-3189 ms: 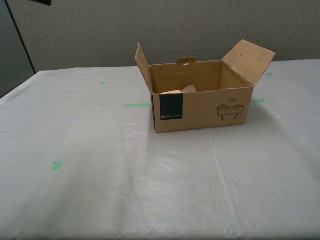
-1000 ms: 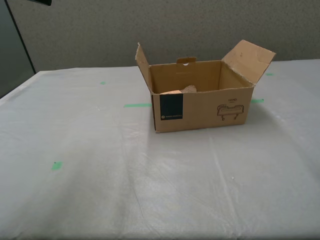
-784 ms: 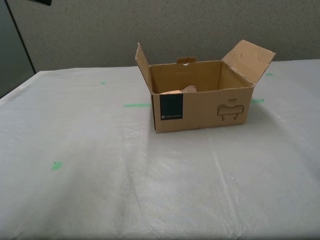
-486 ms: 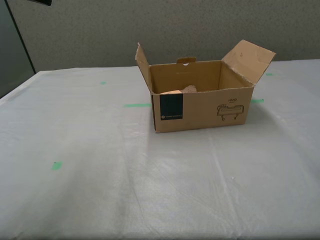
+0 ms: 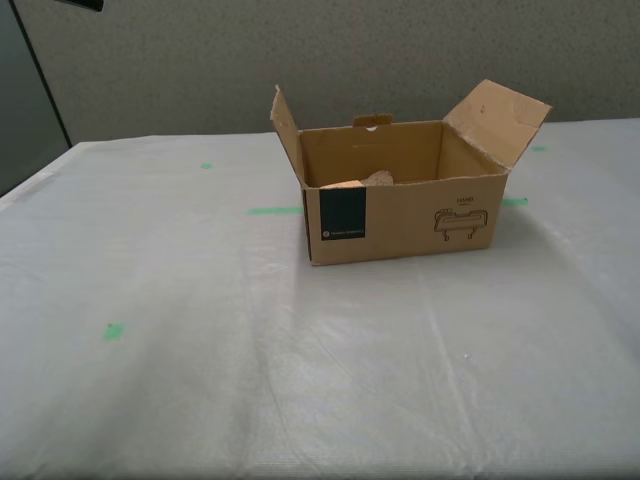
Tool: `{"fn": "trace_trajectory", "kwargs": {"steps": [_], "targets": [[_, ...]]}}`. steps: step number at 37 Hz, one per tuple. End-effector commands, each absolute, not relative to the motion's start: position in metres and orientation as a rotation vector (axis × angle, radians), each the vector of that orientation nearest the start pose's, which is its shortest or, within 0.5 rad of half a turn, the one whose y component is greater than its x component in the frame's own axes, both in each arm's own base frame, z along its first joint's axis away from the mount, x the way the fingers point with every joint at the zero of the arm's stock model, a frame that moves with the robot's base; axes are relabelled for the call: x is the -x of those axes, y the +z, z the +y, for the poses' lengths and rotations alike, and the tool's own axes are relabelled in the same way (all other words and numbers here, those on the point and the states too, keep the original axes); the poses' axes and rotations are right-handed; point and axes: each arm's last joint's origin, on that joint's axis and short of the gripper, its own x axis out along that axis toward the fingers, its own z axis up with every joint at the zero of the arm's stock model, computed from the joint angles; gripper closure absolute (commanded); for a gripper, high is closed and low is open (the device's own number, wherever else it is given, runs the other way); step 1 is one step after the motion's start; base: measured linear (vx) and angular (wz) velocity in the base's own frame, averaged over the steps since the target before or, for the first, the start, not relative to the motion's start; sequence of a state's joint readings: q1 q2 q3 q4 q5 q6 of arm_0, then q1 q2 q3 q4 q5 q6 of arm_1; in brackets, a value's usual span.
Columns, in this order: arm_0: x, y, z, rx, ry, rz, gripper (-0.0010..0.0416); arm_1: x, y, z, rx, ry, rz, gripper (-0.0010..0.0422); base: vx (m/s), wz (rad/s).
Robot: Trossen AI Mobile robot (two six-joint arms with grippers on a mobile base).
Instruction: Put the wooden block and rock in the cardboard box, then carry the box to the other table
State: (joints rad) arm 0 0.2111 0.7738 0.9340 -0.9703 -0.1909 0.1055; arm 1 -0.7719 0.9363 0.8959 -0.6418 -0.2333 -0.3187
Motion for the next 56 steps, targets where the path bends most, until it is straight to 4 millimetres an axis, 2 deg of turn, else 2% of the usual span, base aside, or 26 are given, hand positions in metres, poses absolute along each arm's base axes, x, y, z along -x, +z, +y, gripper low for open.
{"fn": "trace_trajectory", "kwargs": {"steps": [1,56], "targets": [[-0.1258,0.3168,0.0326,-0.088,0.336,0.833,0.0016,-0.1374,0.306,-0.1243,-0.027,-0.41,0.675,0.0016,0.0,0.0],[-0.1258,0.3169,0.0326,-0.088,0.336,0.832,0.0016,-0.1374,0.3059,-0.1243,-0.028,-0.41,0.675,0.0016,0.0,0.0]]}}
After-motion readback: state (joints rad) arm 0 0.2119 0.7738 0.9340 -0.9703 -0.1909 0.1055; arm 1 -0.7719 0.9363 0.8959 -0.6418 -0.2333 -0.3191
